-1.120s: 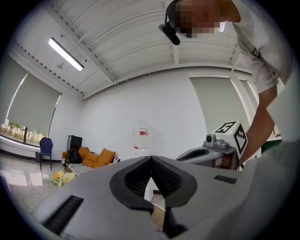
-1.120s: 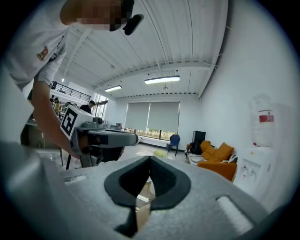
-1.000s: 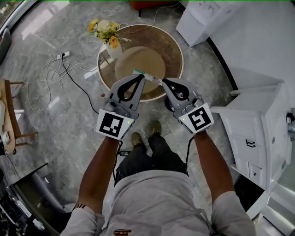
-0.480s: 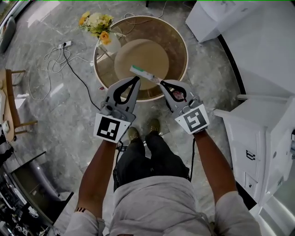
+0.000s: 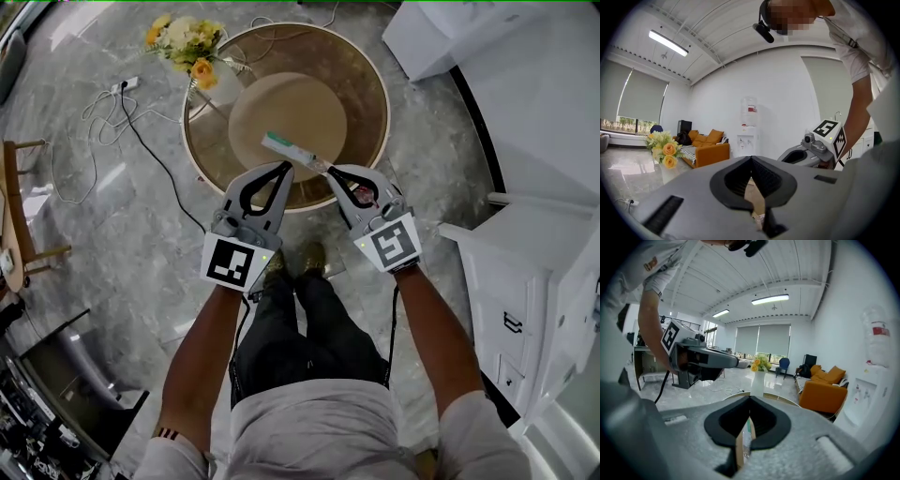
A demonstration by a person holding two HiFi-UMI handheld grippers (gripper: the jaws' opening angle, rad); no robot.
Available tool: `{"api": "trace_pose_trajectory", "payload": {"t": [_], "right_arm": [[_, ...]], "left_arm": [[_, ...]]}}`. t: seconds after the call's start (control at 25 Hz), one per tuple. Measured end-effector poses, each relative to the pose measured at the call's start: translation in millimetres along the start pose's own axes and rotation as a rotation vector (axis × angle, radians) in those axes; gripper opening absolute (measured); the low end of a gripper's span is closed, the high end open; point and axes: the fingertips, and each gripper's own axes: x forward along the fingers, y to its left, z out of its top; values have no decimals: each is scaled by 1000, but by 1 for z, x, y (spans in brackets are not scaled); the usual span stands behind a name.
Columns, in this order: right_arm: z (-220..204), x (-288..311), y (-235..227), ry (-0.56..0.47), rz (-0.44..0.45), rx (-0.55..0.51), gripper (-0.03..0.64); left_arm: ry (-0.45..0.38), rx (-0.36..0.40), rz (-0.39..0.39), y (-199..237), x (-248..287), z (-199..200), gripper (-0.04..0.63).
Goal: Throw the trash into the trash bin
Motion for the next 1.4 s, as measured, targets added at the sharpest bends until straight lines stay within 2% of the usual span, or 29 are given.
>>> {"api": "trace_pose_trajectory", "payload": {"t": [0.44, 1.12, 1.4], "right_arm": [[-79, 37, -1, 71, 15, 17, 8], [-189, 93, 7, 340, 129, 43, 205], [-228, 107, 6, 458, 164, 51, 238]], "left_arm": [[58, -26, -43, 9, 25, -71, 0], [123, -55, -47, 34, 44, -131, 0], [127, -72, -51, 35, 47, -141, 0]]}}
